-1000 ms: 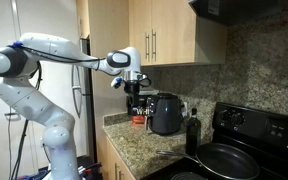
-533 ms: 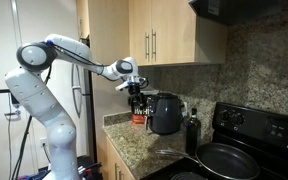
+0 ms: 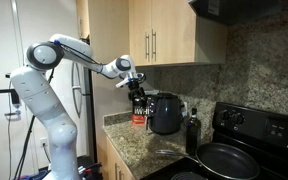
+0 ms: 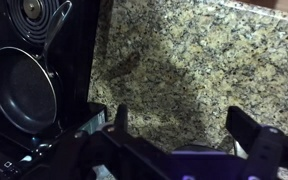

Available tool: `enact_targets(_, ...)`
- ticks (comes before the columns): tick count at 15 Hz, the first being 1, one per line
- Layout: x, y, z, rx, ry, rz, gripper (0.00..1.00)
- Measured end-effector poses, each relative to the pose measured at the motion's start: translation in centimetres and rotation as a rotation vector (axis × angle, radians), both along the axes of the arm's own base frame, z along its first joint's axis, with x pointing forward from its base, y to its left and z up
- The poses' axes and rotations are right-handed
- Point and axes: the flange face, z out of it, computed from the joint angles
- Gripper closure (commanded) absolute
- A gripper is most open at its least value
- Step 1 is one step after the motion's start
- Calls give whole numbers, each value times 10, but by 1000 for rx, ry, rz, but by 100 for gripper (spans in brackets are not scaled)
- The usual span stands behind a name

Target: Place the whey packet next to the stove

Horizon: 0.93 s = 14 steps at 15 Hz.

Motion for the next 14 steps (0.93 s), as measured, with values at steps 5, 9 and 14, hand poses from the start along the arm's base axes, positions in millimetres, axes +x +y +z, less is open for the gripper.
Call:
enact_targets(5,-6,59,-53,216,2,-61,0)
enact_targets(9,-15,119,-31,396,-55,-151,0)
enact_targets(14,-14,120,-26,394,-72,-154,0)
